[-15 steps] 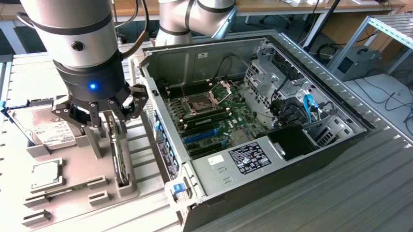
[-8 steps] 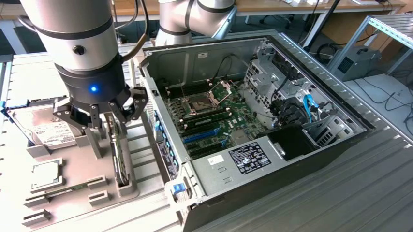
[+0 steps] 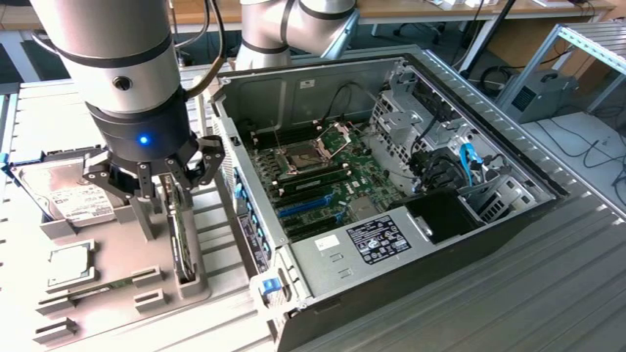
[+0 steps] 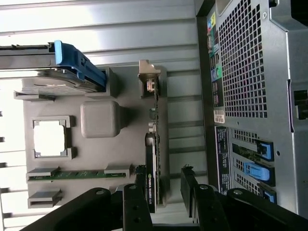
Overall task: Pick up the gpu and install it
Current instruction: 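Pick up the gpu and move the gpu toward the slot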
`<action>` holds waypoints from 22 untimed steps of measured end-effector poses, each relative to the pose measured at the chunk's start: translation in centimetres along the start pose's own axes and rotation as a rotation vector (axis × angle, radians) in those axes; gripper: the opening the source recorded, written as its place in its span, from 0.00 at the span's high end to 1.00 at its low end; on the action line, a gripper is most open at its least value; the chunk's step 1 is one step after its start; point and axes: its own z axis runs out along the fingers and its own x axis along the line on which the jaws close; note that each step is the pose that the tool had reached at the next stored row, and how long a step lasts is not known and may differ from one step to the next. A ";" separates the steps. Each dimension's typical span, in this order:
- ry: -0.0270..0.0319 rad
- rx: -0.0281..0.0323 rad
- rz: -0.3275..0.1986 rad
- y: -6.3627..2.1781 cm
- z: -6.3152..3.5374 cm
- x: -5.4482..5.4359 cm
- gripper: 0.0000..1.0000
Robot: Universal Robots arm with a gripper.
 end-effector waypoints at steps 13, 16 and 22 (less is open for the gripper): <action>0.0000 0.0000 0.000 0.13 1.02 0.1 0.58; 0.0001 0.0001 0.000 0.16 1.26 0.1 0.58; 0.0000 0.0001 0.000 0.15 1.88 0.2 0.58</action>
